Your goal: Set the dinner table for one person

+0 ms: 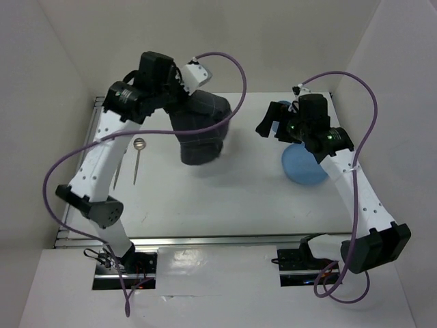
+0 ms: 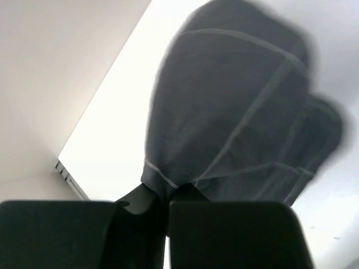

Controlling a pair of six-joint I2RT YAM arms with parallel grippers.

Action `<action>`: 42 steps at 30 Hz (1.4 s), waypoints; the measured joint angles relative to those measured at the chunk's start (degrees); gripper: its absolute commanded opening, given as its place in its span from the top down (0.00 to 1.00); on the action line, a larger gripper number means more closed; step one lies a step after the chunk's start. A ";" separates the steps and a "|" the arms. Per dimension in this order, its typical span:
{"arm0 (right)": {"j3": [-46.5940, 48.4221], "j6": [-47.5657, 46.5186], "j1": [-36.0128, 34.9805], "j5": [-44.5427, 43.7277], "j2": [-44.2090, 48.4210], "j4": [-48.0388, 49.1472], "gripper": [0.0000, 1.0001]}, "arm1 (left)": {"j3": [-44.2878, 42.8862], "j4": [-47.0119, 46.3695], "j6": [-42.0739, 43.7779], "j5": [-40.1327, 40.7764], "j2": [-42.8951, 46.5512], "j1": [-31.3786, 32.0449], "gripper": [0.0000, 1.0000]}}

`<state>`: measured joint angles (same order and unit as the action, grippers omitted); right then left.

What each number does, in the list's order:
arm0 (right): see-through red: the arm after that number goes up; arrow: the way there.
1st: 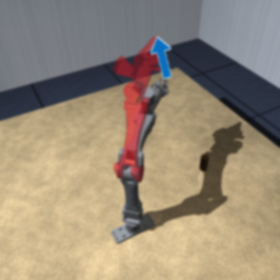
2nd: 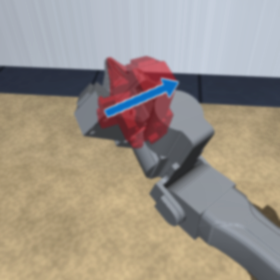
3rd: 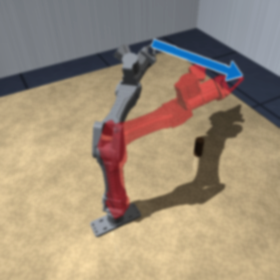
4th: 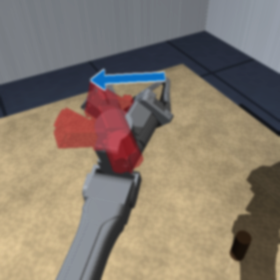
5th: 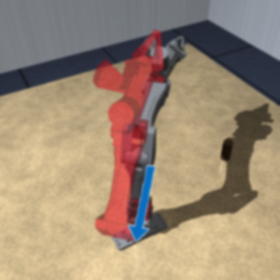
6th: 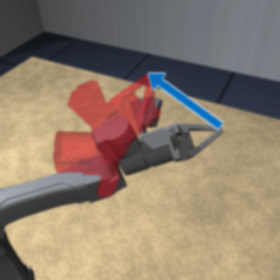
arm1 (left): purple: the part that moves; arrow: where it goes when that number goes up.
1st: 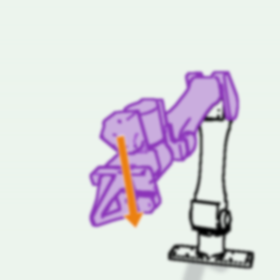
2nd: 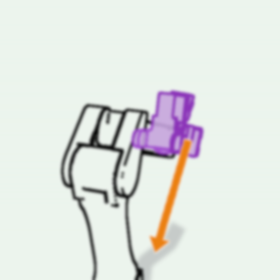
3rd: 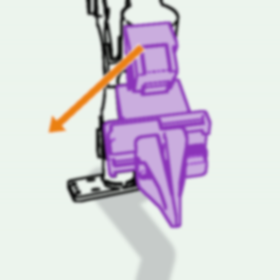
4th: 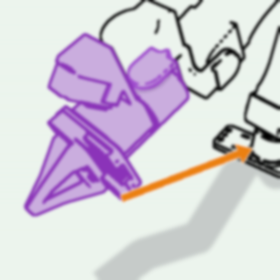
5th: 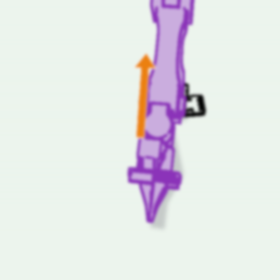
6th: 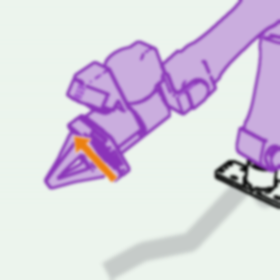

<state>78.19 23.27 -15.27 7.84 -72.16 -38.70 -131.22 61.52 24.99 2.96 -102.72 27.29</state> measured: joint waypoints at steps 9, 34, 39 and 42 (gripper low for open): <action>-1.53 -0.66 0.00 1.62 2.05 0.39 0.00 | 11.13 2.78 -5.73 -12.37 -1.84 -3.23 0.93; -3.74 -2.36 -42.18 -18.56 -25.53 3.08 0.23 | 34.93 -4.63 -10.01 -12.94 -17.64 -21.66 0.21; -3.52 2.43 -42.07 -23.39 -29.03 1.51 0.23 | 38.97 -6.23 -10.05 -10.56 -18.62 -20.98 0.24; -3.52 4.26 -41.27 -24.68 -29.00 1.81 0.23 | 39.54 -7.19 -10.03 -9.16 -18.69 -21.03 0.26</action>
<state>74.67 27.53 -56.53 -16.84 -101.16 -36.88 -91.68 54.33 14.96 -6.20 -121.40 6.26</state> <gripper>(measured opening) 0.771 0.750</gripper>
